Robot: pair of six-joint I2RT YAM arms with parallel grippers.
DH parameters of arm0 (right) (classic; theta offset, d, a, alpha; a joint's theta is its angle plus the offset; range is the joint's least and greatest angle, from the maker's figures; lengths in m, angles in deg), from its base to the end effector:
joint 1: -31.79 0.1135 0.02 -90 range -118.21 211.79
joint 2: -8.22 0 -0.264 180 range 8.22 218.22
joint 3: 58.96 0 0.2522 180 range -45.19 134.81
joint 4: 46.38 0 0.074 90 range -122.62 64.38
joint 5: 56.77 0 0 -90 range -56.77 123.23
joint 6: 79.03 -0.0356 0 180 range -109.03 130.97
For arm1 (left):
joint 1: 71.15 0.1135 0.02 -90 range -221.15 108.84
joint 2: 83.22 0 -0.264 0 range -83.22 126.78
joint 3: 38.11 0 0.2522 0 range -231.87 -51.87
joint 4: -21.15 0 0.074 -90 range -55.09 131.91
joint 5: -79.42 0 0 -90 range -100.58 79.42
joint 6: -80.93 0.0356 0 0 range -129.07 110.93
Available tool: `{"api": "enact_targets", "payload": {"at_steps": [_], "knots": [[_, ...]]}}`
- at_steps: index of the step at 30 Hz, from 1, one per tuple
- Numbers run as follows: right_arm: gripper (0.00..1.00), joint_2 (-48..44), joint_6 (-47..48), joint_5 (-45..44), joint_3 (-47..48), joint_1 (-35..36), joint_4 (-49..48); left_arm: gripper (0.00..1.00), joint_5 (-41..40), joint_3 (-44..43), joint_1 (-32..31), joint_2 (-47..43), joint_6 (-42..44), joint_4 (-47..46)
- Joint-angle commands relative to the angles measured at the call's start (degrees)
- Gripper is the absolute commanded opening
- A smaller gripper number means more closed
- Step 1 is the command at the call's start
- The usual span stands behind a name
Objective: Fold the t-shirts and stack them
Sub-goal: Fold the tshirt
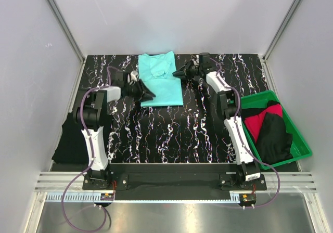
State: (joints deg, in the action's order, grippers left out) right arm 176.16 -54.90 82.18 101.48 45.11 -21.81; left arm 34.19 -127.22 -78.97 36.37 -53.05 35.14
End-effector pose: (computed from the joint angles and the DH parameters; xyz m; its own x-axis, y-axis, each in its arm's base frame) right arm 0.5881 0.1668 0.0840 -0.9168 0.3988 0.0190 0.1554 0.3127 0.9370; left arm 0.4311 -0.0845 0.1456 -0.9122 -0.3723 -0.1709 -0.0541 0.5231 -0.8506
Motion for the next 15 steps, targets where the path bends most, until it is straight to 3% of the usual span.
{"api": "enact_targets", "payload": {"at_steps": [1, 6, 15], "knots": [[0.21, -9.7, -0.7, 0.4, 1.9, -1.2, 1.9, 0.37, -0.6, 6.0, 2.1, -3.7, 5.1, -0.3], [0.22, -17.4, 4.4, 1.4, -5.4, 0.1, 4.3, 0.36, -1.1, 10.7, 3.5, -5.6, 7.1, -0.4], [0.22, -30.4, 14.4, 2.8, -34.3, 6.2, 3.9, 0.38, -1.3, 13.4, 3.2, -16.5, 6.6, 2.8]]}}
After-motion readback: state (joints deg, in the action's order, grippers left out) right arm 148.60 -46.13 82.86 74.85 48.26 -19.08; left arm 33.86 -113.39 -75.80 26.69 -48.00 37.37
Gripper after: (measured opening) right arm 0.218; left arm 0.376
